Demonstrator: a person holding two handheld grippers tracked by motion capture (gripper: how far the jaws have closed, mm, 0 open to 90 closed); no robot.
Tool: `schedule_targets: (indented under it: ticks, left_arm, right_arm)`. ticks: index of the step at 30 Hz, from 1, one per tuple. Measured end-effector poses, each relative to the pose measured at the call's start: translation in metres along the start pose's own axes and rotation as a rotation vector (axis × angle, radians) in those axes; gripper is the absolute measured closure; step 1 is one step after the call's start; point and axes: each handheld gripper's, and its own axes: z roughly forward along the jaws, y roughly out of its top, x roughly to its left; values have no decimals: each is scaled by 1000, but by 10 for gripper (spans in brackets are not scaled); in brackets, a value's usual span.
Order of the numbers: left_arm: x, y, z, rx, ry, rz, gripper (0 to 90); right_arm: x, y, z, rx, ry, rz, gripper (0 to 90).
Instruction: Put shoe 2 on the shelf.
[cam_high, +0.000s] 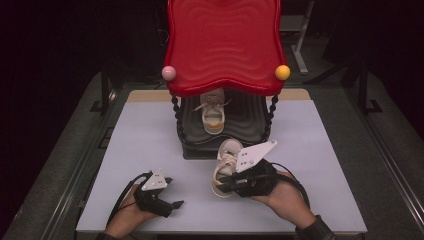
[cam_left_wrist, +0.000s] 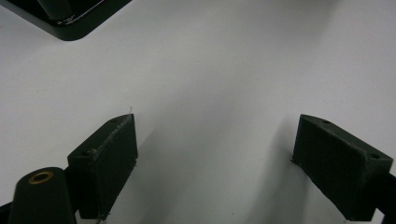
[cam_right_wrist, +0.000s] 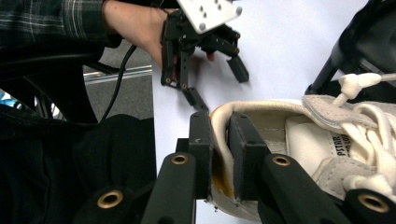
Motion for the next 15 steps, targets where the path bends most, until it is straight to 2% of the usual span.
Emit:
schedule_targets:
  ticks: [3, 6, 15]
  left_arm:
    - [0, 0, 0, 0, 1, 0, 130]
    - [0, 0, 0, 0, 2, 1, 130]
    - [0, 0, 0, 2, 1, 3, 130]
  right_arm:
    - [-3, 8, -6, -5, -10, -23, 797]
    - [-8, 14, -11, -7, -28, -26, 798]
    - [-40, 25, -28, -16, -77, -30, 797]
